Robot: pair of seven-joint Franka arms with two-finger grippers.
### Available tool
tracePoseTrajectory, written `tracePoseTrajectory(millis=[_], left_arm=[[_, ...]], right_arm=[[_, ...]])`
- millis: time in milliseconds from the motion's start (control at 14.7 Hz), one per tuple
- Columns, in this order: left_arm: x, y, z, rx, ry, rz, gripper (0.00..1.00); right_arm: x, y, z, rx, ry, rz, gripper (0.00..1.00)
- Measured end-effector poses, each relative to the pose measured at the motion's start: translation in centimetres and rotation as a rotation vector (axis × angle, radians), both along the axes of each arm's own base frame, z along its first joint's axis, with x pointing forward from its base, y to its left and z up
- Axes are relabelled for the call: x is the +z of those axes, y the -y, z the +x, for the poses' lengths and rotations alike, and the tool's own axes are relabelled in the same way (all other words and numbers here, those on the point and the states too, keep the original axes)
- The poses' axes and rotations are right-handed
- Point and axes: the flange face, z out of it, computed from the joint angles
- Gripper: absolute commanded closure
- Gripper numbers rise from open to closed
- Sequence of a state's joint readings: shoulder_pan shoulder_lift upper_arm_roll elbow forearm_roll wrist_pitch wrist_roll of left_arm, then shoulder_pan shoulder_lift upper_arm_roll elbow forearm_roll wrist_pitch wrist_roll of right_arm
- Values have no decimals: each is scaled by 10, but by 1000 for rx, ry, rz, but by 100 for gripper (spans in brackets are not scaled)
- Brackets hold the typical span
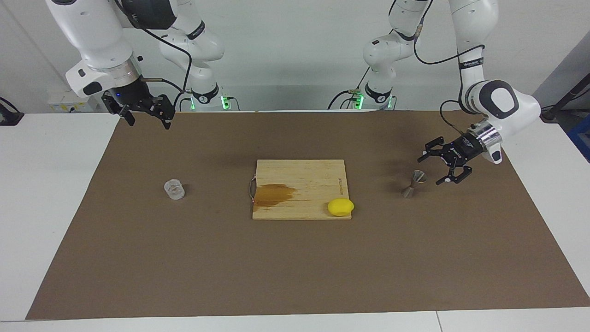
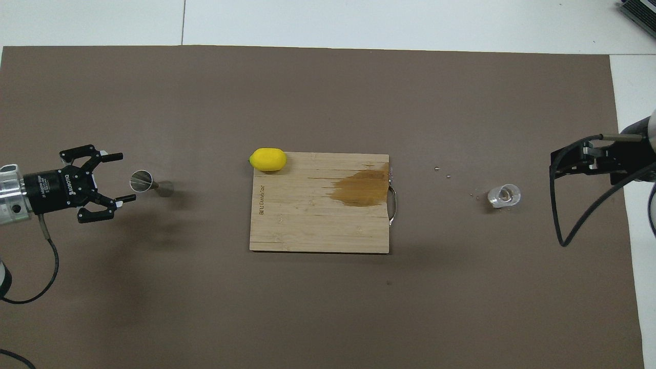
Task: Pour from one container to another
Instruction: 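Move the open left gripper toward the small metal cup, then close the left gripper around the small metal cup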
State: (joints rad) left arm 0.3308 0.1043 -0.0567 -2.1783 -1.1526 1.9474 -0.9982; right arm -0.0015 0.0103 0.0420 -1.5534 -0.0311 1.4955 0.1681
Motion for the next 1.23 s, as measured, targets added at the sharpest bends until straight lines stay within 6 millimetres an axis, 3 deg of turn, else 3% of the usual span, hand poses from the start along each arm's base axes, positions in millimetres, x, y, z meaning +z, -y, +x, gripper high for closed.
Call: tracePoseTrajectory(millis=[478,819,1228], left_arm=[[-16,1,-1,34,-54,-35,3],[-34,7,-13,23,-84,-42,7],[-43,11,-19,17,-87,-32,19]], right_arm=[[0,0,0,0,0,0,0],[0,0,0,0,0,0,0],[0,0,0,0,0,0,0]])
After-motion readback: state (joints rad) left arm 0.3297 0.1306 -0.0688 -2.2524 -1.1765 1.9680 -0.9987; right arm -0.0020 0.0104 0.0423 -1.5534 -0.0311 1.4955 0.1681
